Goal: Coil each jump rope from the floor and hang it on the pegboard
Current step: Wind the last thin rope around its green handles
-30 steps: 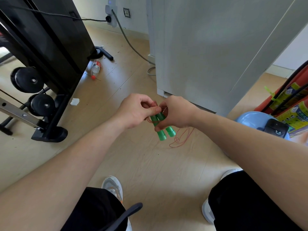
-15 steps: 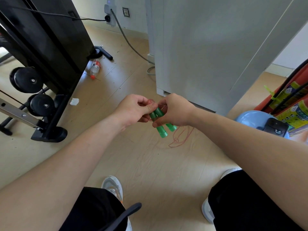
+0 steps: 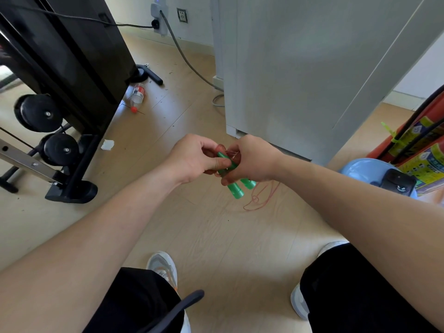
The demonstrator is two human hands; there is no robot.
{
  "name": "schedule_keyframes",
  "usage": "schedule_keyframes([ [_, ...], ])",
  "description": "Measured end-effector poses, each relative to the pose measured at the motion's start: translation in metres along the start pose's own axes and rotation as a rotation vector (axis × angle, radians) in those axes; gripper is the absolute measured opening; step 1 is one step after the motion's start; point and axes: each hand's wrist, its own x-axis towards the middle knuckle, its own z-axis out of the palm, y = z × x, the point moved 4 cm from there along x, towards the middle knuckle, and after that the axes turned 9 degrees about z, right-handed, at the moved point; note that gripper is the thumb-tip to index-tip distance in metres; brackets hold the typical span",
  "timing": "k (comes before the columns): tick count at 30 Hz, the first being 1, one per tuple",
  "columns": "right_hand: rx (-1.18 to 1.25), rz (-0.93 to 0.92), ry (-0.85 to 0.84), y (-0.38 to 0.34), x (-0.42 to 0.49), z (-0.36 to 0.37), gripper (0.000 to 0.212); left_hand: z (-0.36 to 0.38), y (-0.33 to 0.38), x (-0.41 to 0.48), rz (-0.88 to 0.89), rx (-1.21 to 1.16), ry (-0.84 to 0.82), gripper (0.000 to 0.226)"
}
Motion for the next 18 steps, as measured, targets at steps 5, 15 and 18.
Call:
schedule_keyframes([
  [5,0.008,0.002,0.02,0.001,-0.002,-0.007,0.054,-0.004,-0.002,0.001,-0.04,-0.049,0.056,0.015],
  [15,-0.075,0.037,0.049,0.003,-0.007,-0.027,0.034,-0.005,-0.02,0.003,-0.097,0.063,0.042,0.009],
  [18,-0.145,-0.02,0.091,-0.009,-0.013,-0.026,0.016,-0.005,-0.024,0.005,-0.101,0.117,0.077,0.012],
])
